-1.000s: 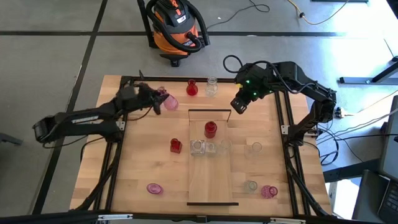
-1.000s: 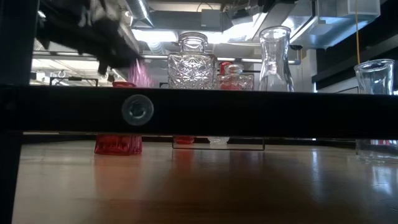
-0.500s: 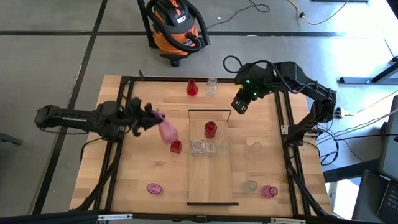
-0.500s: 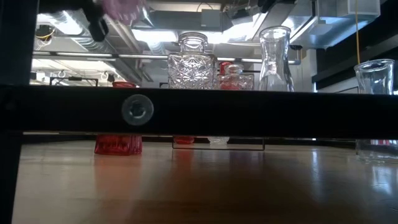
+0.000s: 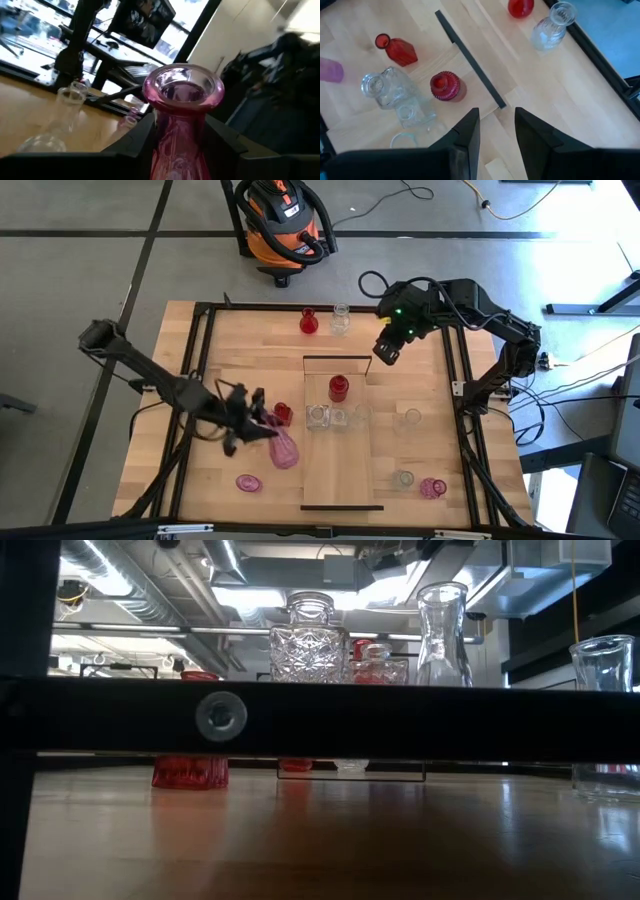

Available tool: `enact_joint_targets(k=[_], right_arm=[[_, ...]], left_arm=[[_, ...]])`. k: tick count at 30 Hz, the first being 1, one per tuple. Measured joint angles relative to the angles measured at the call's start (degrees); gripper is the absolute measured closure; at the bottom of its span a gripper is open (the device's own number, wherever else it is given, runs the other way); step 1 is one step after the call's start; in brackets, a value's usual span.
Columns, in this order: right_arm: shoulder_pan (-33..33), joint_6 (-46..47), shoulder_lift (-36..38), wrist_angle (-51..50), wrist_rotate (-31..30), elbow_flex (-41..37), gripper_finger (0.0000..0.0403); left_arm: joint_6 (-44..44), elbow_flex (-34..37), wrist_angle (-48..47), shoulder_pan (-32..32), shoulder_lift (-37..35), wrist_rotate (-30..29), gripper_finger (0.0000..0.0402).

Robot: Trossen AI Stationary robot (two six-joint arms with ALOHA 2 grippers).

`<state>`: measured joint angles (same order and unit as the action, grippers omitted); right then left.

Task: Sort vases onto shelf
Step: Put the light violet vase on the shelf

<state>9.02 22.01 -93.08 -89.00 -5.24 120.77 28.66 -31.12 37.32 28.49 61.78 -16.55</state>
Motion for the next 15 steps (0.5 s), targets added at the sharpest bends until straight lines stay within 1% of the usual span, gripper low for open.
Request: enact_joint_targets(k=[3, 5, 8, 11, 15], right_arm=[[0.00, -0.86, 0.00, -0.64, 1.35, 0.00, 0.0296], [0.00, -1.47, 0.00, -1.21, 1.92, 0.00, 0.0296], [-0.02, -2.06, 0.08, -1.07, 3.79, -0.02, 0.0296], [-0.04, -3.58, 0.27, -1.06, 4.85, -0.02, 0.0296], [-0.07, -5.44, 0.76, -1.04, 4.84, -0.07, 0.0296]], left_arm=[[-3.99, -5.41, -3.04, 1.19, 6.62, -3.96, 0.0275], [-5.17, -8.75, -6.03, 1.54, 10.39, -6.07, 0.0275], [-5.37, -13.83, -12.22, 2.01, 15.94, -7.16, 0.0275], [-8.44, -18.88, -17.26, 2.71, 21.46, -8.28, 0.0275], [-13.01, -24.80, -21.49, 3.25, 26.88, -12.71, 0.0275]])
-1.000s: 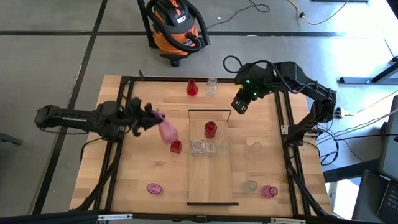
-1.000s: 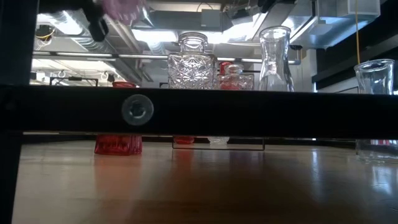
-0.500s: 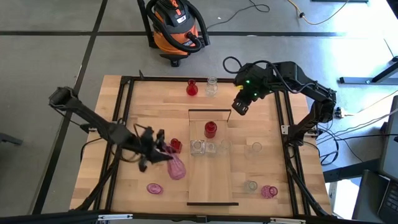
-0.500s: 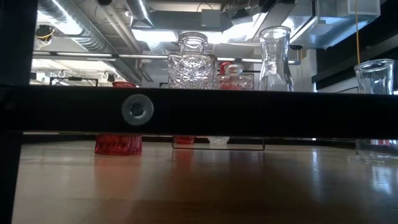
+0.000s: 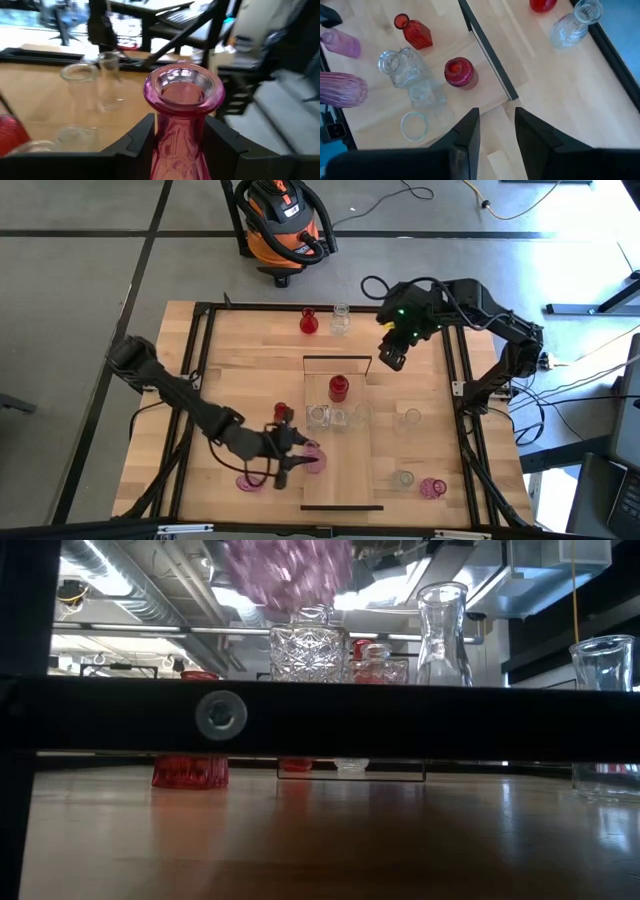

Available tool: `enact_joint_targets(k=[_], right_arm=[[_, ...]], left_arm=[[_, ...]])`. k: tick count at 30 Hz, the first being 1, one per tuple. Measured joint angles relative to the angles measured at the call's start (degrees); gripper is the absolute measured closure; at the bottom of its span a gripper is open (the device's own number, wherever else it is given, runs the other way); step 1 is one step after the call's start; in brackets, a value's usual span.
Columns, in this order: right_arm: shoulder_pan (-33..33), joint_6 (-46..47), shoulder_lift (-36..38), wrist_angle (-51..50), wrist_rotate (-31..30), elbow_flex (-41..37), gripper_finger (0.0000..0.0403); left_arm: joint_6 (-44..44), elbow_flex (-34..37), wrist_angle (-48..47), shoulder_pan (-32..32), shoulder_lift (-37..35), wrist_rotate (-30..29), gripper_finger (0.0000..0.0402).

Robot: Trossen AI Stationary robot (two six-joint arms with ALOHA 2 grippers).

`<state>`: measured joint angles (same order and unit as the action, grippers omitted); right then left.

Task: Sort vases onto shelf
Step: Put the light violet vase on the shelf

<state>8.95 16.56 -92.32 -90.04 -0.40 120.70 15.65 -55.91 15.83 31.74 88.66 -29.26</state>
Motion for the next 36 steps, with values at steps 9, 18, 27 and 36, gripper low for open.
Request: enact_joint_targets(k=[9, 18, 27, 36], right_arm=[[0.00, -0.32, 0.25, 0.00, -0.02, 0.00, 0.0296], [0.00, 1.19, 0.25, 0.02, 1.07, 0.00, 0.0296], [0.00, 2.94, 0.25, 0.04, 1.53, 0.00, 0.0296], [0.00, 3.03, 0.25, 0.04, 1.53, 0.00, 0.0296]], left_arm=[[-5.97, -3.70, 0.02, -1.84, 7.86, 0.32, 0.0276], [-8.78, -3.72, 9.25, -4.90, 13.06, 5.70, 0.0276], [-8.39, -3.66, 10.54, -6.41, 16.36, 5.22, 0.0276], [-8.30, -3.66, 10.61, -6.60, 16.39, 6.09, 0.0249]])
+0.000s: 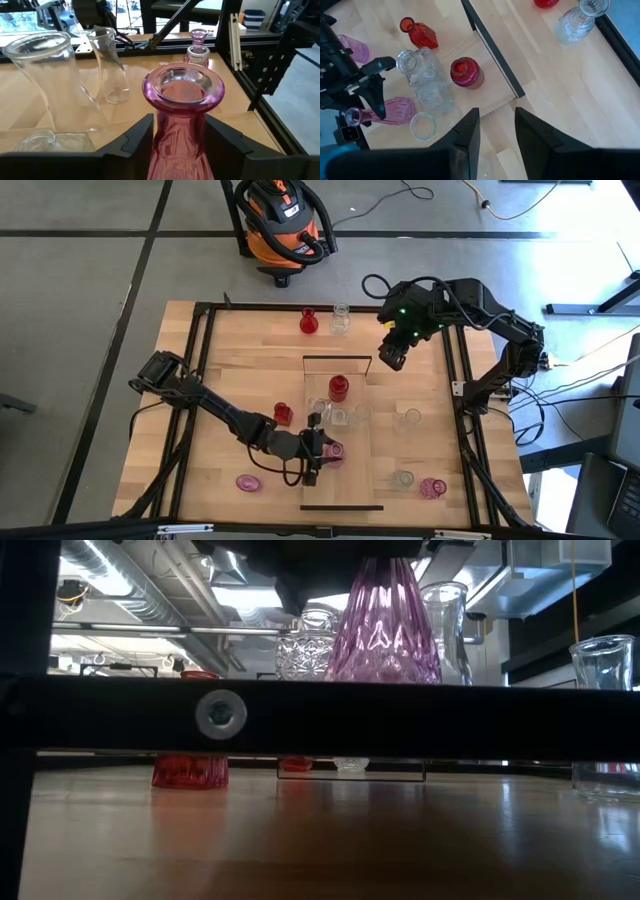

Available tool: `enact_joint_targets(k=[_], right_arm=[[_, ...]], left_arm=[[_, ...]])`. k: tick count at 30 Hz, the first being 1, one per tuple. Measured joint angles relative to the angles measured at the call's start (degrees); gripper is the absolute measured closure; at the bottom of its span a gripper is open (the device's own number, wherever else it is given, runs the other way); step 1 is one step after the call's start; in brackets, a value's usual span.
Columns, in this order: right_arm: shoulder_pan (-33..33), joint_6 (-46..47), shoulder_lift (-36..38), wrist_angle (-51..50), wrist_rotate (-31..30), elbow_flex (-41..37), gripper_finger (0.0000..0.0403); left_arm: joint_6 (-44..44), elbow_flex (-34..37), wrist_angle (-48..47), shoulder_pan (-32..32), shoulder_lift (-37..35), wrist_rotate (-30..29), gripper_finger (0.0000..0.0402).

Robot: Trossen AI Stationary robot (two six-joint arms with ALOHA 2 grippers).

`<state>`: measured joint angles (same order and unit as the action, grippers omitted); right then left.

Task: Sort vases onto shelf
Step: Put the light violet vase on the shelf

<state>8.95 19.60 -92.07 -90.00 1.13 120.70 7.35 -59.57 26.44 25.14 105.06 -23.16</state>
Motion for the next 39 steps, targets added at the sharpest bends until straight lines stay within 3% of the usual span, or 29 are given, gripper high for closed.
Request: enact_joint_targets(k=[20, 30, 39], right_arm=[[0.00, -0.35, 0.00, -0.02, -0.02, 0.00, 0.0296], [0.02, -0.89, 0.00, -0.02, -0.02, 0.00, 0.0296], [0.02, -1.90, 0.00, 0.00, -0.07, 0.00, 0.0296]], left_arm=[[0.82, 0.01, 3.59, 0.24, -1.30, -0.43, 0.0239], [-7.10, 0.02, 1.08, 1.35, -5.58, -7.57, 0.0238], [-4.35, 0.02, 1.17, -0.56, -5.66, -2.79, 0.0271]])
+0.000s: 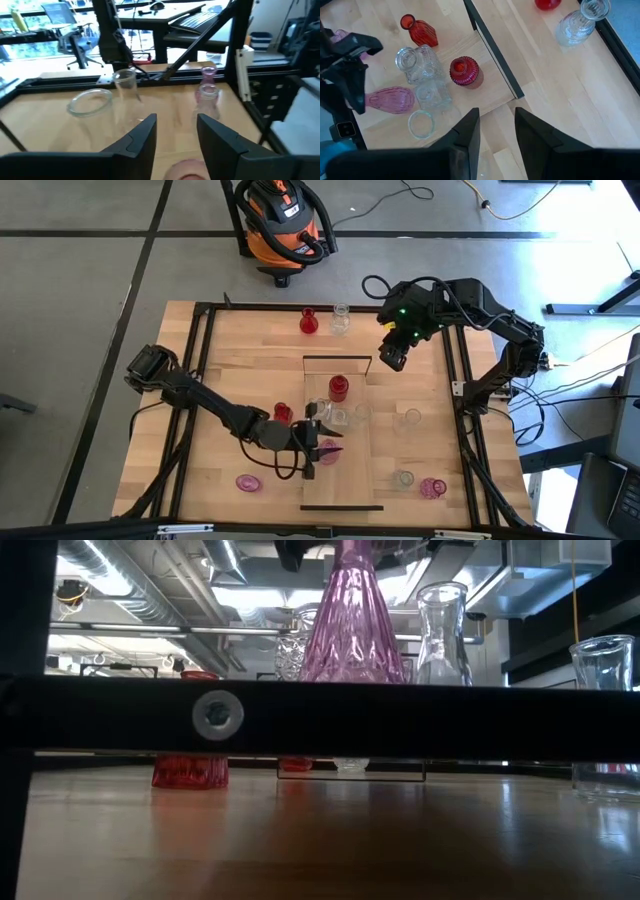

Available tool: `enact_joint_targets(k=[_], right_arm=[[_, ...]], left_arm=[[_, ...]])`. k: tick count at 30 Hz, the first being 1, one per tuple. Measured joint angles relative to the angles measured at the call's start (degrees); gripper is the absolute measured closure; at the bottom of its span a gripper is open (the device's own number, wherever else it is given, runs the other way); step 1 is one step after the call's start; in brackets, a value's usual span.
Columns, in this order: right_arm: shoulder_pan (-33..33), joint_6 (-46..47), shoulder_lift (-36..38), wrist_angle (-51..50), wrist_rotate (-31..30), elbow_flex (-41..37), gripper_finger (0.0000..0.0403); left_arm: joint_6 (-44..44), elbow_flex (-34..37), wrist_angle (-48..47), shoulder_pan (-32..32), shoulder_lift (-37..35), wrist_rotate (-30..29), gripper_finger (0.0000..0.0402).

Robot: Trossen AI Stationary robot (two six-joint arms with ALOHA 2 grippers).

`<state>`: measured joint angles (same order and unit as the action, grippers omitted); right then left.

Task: Sort vases onto shelf
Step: Put the light violet vase on the shelf

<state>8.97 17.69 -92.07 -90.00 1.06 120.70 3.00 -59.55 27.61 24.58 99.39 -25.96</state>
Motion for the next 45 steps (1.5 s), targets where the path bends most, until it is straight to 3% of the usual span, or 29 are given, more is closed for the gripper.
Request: enact_joint_targets(k=[7, 11, 13, 16, 19, 21, 24, 28, 33, 45], right_arm=[[0.00, -0.42, 0.00, -0.02, -0.02, 0.00, 0.0296], [0.00, -0.44, 0.00, 0.00, -0.02, 0.00, 0.0296], [0.00, -0.44, 0.00, -0.02, -0.02, 0.00, 0.0296], [0.00, -0.46, 0.00, -0.02, -0.03, 0.00, 0.0296], [0.00, -0.78, 0.00, -0.02, -0.57, 0.00, 0.0296], [0.00, -1.51, 0.00, 0.00, -1.53, 0.00, 0.0296], [0.07, -1.71, 0.00, 0.10, -3.15, 0.00, 0.0296], [0.07, -1.70, 0.00, 0.11, -3.56, 0.00, 0.0296], [0.07, -1.66, 0.00, 0.07, -3.46, 0.00, 0.0296], [0.07, -1.53, 0.00, -0.02, -1.33, 0.00, 0.0296]], left_arm=[[-1.24, 0.00, 0.62, -0.53, -1.29, -0.84, 0.0292], [-1.91, -0.04, -1.62, 0.84, -5.25, -6.27, 0.0292], [0.46, -0.04, -9.00, 2.29, -8.24, -10.47, 0.0294], [13.50, -0.07, -26.98, 4.56, -12.37, -12.96, 0.0309], [25.44, -0.04, -41.16, 6.83, -14.01, -10.30, 0.0342], [29.20, -0.01, -45.45, 7.81, -13.89, -6.39, 0.0371], [32.38, -0.04, -45.08, 7.44, -11.35, 0.17, 0.0396], [34.25, 0.02, -42.44, 5.99, -7.42, 2.31, 0.0399], [34.05, 0.02, -37.80, 2.28, -2.88, 12.62, 0.0401], [30.22, 0.02, -27.22, -2.56, -0.98, 14.49, 0.0401]])
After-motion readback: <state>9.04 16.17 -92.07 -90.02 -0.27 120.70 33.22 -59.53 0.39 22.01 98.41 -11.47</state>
